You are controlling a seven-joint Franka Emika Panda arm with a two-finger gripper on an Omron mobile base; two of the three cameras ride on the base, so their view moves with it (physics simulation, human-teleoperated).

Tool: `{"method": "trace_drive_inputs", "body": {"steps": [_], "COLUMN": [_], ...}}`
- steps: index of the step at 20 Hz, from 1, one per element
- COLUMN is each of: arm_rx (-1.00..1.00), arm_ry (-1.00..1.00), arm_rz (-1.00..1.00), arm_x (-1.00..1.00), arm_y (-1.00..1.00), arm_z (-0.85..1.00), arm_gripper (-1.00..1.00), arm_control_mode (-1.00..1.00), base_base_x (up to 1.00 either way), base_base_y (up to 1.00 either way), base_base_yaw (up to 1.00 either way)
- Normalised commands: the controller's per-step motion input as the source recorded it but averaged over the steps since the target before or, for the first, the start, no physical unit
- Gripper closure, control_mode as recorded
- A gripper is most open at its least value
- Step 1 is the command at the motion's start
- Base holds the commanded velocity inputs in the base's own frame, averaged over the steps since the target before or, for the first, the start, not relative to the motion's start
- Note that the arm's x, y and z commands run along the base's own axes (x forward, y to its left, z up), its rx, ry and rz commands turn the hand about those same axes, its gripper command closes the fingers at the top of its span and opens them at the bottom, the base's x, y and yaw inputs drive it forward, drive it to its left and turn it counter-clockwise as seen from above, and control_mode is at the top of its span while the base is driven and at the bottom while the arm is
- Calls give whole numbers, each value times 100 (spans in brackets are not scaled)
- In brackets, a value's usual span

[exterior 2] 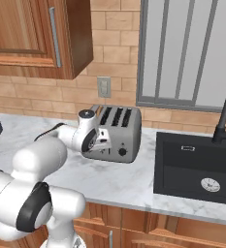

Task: Start the toaster. Once the lever pops up, take the bread to the plate on the dining counter.

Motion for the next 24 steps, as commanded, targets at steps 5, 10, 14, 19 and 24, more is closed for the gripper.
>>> {"method": "trace_drive_inputs", "body": {"steps": [5,10,14,19,24], "arm_rx": [0,0,0,0,1], "arm_ry": [0,0,0,-1,-12], "arm_rz": [0,0,0,0,0], "arm_x": [14,22,27,4,-49], "arm_y": [15,17,10,1,0], "arm_z": [-18,-23,-26,-17,25], "arm_gripper": [-100,-100,-100,-100,-100], "arm_control_mode": [-100,-100,-100,-100,-100], "base_base_x": [0,0,0,0,0], "base_base_y": [0,0,0,0,0], "base_base_yaw": [0,0,0,0,0]}}
